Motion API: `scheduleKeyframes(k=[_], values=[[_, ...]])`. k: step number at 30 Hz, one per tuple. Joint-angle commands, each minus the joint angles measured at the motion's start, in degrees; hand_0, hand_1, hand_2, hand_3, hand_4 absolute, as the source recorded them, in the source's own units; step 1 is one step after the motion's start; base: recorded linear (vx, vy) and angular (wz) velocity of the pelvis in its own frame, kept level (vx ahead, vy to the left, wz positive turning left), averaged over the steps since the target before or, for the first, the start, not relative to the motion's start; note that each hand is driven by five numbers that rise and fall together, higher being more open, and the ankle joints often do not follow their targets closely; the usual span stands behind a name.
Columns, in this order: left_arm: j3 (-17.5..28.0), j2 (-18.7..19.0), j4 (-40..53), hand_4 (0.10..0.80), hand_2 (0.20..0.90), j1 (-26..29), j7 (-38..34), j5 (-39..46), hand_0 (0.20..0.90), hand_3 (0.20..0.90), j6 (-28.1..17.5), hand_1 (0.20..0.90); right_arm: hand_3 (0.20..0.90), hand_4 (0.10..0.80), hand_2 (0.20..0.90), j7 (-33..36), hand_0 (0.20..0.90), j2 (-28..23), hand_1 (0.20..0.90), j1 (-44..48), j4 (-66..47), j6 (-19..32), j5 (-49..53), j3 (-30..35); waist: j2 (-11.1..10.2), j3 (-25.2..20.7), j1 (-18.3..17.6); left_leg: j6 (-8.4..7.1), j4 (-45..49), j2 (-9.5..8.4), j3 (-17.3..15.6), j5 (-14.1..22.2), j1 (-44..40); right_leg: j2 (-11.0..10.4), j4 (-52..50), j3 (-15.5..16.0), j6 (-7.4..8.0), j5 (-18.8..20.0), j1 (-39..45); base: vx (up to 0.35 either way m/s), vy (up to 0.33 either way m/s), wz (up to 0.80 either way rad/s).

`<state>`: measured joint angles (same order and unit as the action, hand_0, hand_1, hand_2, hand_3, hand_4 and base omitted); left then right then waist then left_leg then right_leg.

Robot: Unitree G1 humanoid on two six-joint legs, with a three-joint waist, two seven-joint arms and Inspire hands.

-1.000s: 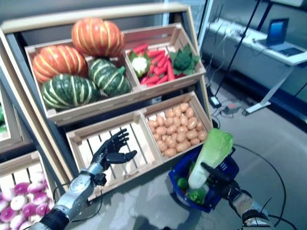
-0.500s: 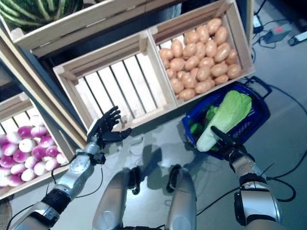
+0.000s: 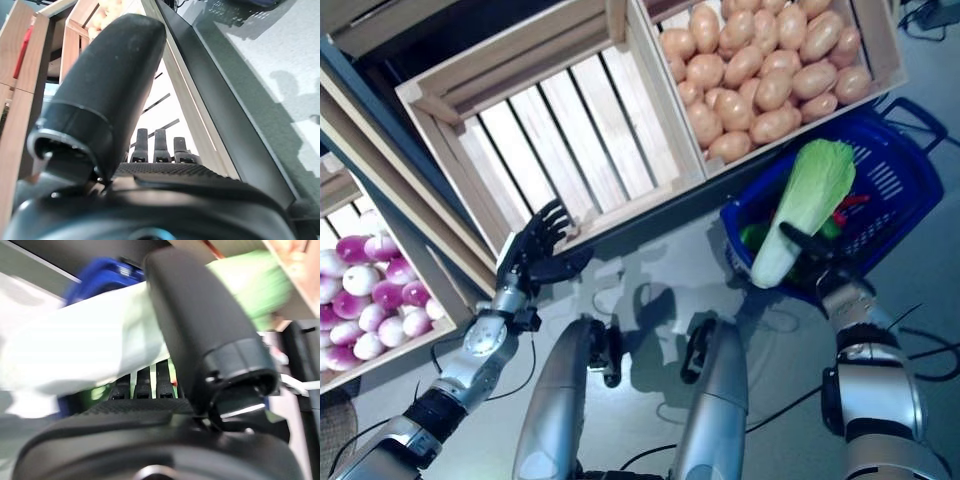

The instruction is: Put vegetables into the basket

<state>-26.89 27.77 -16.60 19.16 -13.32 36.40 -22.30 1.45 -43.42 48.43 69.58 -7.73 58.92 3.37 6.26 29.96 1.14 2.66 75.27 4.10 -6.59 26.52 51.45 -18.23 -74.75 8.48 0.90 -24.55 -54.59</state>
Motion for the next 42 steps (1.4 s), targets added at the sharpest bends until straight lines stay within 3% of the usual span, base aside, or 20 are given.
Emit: scheduleKeyframes(k=[1, 9, 17, 27, 30, 33, 42], values=[[1.41, 1.72, 5.86, 0.800, 0.900, 1.44, 0.02, 1.03, 0.900, 0.900, -5.48, 0.900, 0.900, 0.800, 0.900, 2.47, 0.900, -7.19, 0.900, 1.80, 1.52, 6.44, 0.49, -1.24, 0.33, -0.18, -0.63, 1.68, 2.56, -1.11, -1.09, 8.13, -3.55, 2.17, 1.51, -0.53, -2.61, -1.95, 6.55, -0.003, -0.017, -0.03], [2.04, 3.44, 5.36, 0.800, 0.900, -0.25, 2.64, 2.71, 0.900, 0.900, -4.84, 0.900, 0.900, 0.800, 0.900, 0.52, 0.900, -9.28, 0.900, -1.81, 2.18, 5.40, -0.29, 2.07, -0.50, -1.31, -0.56, 0.43, -4.41, -0.76, -1.13, 5.85, -10.01, 2.10, 8.48, 0.64, -1.24, 0.92, 12.70, 0.045, -0.028, -0.05], [1.97, 2.76, 5.05, 0.800, 0.900, -0.80, 3.23, 1.98, 0.900, 0.900, -3.51, 0.900, 0.900, 0.800, 0.900, -1.91, 0.900, -6.13, 0.900, -6.48, 2.38, 6.02, 0.92, 3.67, -3.18, -5.70, 0.88, -0.44, -24.01, 1.00, -2.35, -2.32, -23.50, 2.09, 25.37, 4.47, 0.09, 6.92, 26.61, 0.069, -0.009, -0.05], [4.14, 1.59, 5.80, 0.800, 0.900, -6.36, 5.53, 0.69, 0.900, 0.900, 0.90, 0.900, 0.900, 0.800, 0.900, -4.33, 0.900, -3.27, 0.900, -17.31, -1.68, 11.21, -8.43, 4.71, -6.98, -13.61, 2.11, -2.98, -44.97, 1.79, -3.45, -9.57, -39.66, 8.39, 50.86, 7.38, 0.68, 13.27, 46.72, 0.150, -0.026, -0.08], [5.40, 1.19, 5.30, 0.800, 0.900, -8.64, 6.08, 0.06, 0.900, 0.900, 1.83, 0.900, 0.900, 0.800, 0.900, -6.51, 0.900, -1.32, 0.900, -21.14, -4.54, 12.17, -7.96, 4.79, -8.35, -15.99, 1.98, -3.23, -51.14, 1.67, -4.43, -12.67, -43.27, 9.35, 58.81, 7.53, 0.85, 16.19, 51.04, 0.120, -0.019, -0.13], [7.29, -0.55, 3.07, 0.800, 0.900, -12.53, 8.42, -0.71, 0.900, 0.900, 2.58, 0.900, 0.900, 0.800, 0.900, -7.59, 0.900, 4.32, 0.900, -26.82, -11.22, 13.15, -6.93, 3.69, -9.54, -19.35, 1.50, -3.81, -59.37, 1.32, -5.46, -16.03, -48.08, 10.97, 65.98, 7.38, 1.30, 18.71, 55.23, 0.127, -0.007, -0.05], [9.47, -4.63, -5.09, 0.800, 0.900, -17.39, 8.66, -4.63, 0.900, 0.900, 1.36, 0.900, 0.900, 0.800, 0.900, -9.43, 0.900, 15.12, 0.900, -36.84, -16.10, 11.60, -4.16, 3.18, -9.71, -23.65, 0.48, -4.61, -72.97, 0.57, -6.16, -21.44, -55.36, 12.69, 76.26, 5.81, 2.69, 23.69, 60.09, 0.054, 0.015, -0.01]])
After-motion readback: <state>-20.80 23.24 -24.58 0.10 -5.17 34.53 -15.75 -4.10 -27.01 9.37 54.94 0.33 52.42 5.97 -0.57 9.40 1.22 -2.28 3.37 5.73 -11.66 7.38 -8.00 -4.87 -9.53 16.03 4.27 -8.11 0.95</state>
